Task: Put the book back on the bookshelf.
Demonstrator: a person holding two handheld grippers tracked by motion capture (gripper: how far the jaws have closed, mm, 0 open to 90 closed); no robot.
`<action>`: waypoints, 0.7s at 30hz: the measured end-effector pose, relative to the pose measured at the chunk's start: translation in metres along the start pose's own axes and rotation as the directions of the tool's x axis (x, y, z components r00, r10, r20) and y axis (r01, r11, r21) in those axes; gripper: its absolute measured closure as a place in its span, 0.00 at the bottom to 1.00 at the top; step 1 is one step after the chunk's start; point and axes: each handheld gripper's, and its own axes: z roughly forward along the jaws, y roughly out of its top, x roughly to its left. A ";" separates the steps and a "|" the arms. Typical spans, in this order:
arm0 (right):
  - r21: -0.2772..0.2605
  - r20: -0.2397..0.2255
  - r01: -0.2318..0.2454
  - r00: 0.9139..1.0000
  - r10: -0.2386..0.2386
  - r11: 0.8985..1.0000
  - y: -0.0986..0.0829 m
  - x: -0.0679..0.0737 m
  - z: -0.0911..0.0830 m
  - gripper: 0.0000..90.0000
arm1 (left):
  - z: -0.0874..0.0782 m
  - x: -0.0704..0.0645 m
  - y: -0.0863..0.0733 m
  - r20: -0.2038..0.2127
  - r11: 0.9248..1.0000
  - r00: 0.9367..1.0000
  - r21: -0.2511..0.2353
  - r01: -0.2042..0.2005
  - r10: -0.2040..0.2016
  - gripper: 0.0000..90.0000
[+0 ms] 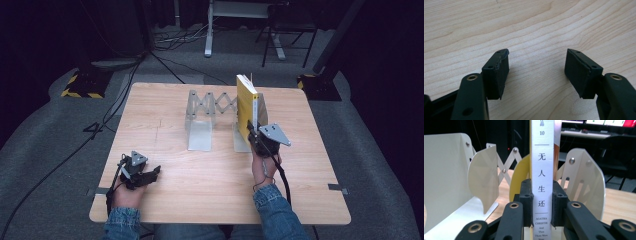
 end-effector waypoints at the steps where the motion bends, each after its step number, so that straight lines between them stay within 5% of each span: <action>1: 0.007 -0.004 -0.006 1.000 0.006 1.000 -0.001 0.000 0.001 0.84 | 0.000 0.000 0.000 0.000 1.000 1.000 0.001 -0.002 0.002 0.41; 15: 0.036 -0.036 -0.021 0.999 0.022 0.999 -0.015 0.007 0.000 0.84 | 0.000 0.000 0.000 0.003 1.000 1.000 0.003 -0.008 0.008 0.41; 21: 0.080 -0.092 -0.030 0.995 0.037 0.996 -0.018 0.011 0.002 0.82 | 0.000 0.000 0.000 0.006 1.000 1.000 0.004 -0.006 0.006 0.41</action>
